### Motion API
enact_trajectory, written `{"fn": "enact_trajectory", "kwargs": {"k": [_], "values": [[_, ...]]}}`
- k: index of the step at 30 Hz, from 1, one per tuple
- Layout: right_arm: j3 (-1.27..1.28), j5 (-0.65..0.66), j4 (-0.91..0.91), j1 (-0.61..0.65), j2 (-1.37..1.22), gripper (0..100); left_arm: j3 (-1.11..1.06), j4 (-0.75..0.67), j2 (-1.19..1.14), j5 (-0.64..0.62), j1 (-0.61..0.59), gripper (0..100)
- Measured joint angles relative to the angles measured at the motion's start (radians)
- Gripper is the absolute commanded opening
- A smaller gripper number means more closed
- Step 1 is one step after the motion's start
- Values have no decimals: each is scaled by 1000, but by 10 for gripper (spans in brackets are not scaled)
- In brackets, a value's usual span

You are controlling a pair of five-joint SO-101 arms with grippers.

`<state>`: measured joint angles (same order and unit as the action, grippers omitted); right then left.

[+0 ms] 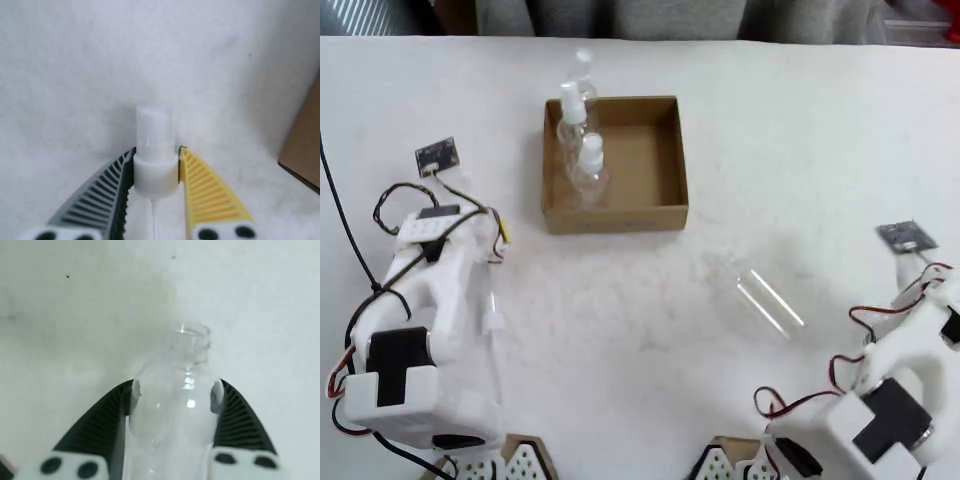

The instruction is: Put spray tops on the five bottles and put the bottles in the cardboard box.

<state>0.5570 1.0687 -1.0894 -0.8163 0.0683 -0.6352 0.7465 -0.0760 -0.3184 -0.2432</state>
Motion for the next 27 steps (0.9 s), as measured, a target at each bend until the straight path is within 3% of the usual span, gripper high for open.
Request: {"fn": "enact_trajectory", "kwargs": {"k": [6,12,19,27], "values": [[-83,-307,-129,18,137,126,0,0,0,0,2,31],[-87,-548,-86,138,226,126,0,0,0,0,2,31],[91,-600,172,316,236,126,0,0,0,0,2,31],[143,-601,525,327,236,126,0,0,0,6,2,31]]}}
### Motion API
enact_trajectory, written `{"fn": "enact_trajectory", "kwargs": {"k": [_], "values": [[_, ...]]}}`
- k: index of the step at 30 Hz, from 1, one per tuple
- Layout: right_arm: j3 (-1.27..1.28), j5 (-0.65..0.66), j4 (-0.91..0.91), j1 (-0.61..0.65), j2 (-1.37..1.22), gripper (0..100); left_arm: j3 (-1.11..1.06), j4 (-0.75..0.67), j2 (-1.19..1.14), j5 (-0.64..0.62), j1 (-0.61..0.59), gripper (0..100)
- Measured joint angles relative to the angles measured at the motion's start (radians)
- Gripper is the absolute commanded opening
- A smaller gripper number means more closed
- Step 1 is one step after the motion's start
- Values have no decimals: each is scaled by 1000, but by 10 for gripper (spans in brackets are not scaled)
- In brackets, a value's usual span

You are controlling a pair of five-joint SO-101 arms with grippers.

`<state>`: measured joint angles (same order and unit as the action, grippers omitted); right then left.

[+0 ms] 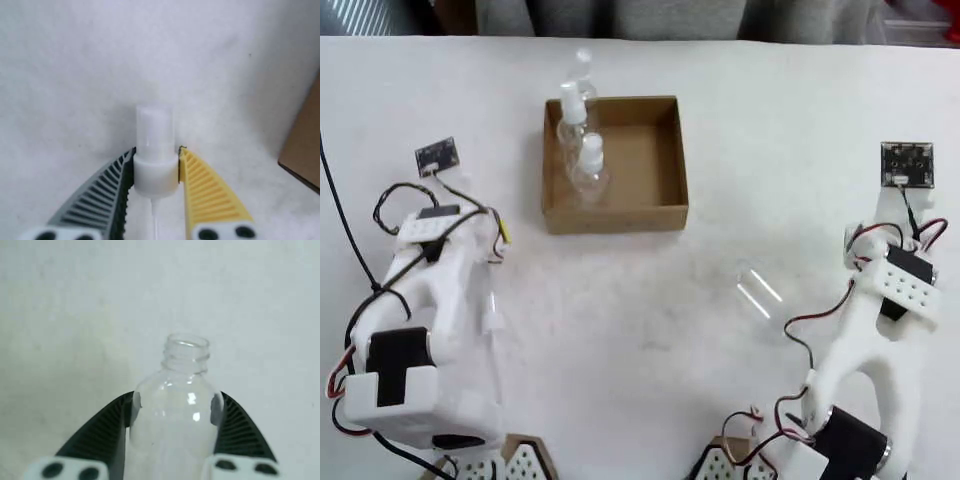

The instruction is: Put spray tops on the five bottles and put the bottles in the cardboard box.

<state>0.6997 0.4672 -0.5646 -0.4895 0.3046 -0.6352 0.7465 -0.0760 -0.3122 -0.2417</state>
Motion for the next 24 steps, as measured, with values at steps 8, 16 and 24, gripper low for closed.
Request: {"fn": "enact_trajectory", "kwargs": {"k": [8,16,24], "values": [[8,0,473,52,0,124,0,0,0,37,0,31],[219,-12,683,169,15,123,0,0,0,37,0,31],[431,-308,735,250,308,123,0,0,0,37,0,31]]}}
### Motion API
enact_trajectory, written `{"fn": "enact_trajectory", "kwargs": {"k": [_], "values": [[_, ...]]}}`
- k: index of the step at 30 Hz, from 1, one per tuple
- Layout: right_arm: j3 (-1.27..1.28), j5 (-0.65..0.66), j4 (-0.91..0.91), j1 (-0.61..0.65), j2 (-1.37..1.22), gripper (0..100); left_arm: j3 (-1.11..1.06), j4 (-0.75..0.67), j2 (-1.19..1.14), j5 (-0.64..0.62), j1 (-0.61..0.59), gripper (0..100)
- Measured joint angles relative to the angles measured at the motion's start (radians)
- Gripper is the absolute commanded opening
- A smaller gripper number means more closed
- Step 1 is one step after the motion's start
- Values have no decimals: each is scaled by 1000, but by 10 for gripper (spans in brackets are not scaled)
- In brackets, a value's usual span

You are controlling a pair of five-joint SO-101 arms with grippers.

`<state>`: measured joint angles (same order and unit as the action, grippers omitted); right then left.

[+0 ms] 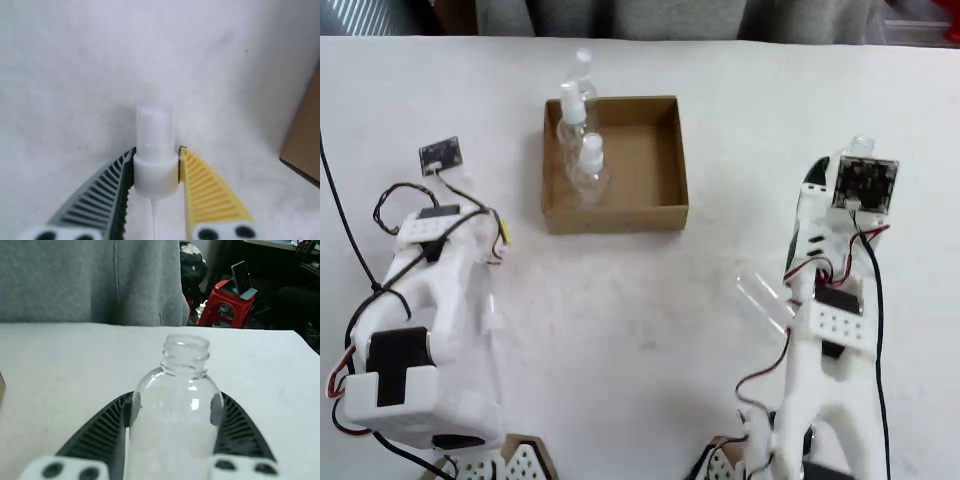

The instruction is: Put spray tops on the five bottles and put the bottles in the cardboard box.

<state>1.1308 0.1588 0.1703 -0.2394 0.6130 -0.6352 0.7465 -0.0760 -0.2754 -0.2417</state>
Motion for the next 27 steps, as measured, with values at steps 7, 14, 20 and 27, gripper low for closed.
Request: {"fn": "enact_trajectory", "kwargs": {"k": [7,14,20,27], "values": [[229,-54,0,115,361,123,0,0,0,0,0,31],[399,-54,-91,305,732,122,0,0,0,0,0,31],[407,-167,-336,453,996,122,0,0,0,0,0,31],[422,-204,-473,663,1099,122,0,0,0,0,0,31]]}}
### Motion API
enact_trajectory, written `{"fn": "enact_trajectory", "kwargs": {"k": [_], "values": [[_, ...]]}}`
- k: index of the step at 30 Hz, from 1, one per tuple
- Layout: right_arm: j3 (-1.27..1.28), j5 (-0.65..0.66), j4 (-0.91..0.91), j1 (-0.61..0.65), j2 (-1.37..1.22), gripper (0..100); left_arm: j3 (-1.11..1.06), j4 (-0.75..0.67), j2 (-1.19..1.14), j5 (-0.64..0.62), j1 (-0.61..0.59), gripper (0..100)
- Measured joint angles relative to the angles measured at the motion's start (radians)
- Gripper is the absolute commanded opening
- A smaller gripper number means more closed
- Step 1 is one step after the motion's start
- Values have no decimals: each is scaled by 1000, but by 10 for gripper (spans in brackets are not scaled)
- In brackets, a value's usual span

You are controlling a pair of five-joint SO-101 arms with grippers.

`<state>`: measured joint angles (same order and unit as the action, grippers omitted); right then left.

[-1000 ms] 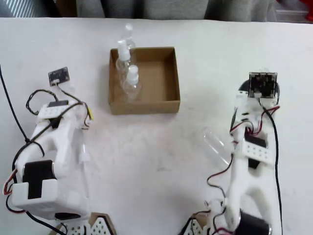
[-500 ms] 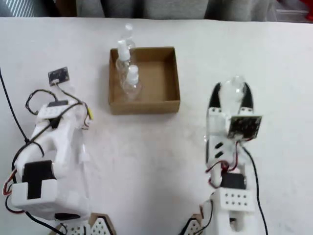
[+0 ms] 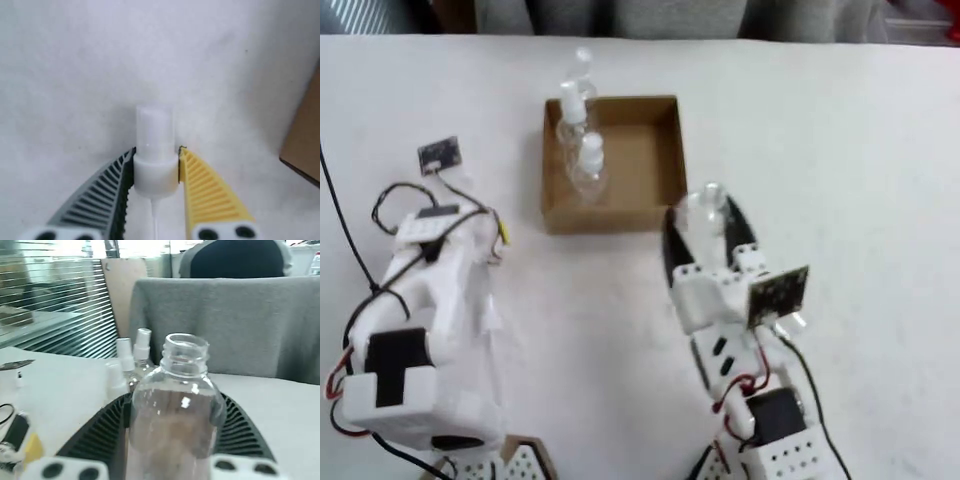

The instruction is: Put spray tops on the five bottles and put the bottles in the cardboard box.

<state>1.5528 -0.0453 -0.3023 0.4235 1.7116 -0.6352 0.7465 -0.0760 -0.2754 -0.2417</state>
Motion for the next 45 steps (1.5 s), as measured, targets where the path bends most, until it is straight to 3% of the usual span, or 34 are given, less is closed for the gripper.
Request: {"fn": "enact_trajectory", "kwargs": {"k": [8,13,21,29,37,45], "values": [[129,-2,-6,193,8,122,0,0,0,6,29,31],[132,-3,-51,218,5,122,49,0,57,9,46,31],[133,-3,-121,216,3,122,127,-8,393,9,92,33],[133,-3,-130,216,3,122,132,-176,701,11,250,31],[133,-3,-146,216,3,122,132,-189,914,11,473,31],[133,-3,-157,216,3,122,140,-253,971,11,675,31]]}}
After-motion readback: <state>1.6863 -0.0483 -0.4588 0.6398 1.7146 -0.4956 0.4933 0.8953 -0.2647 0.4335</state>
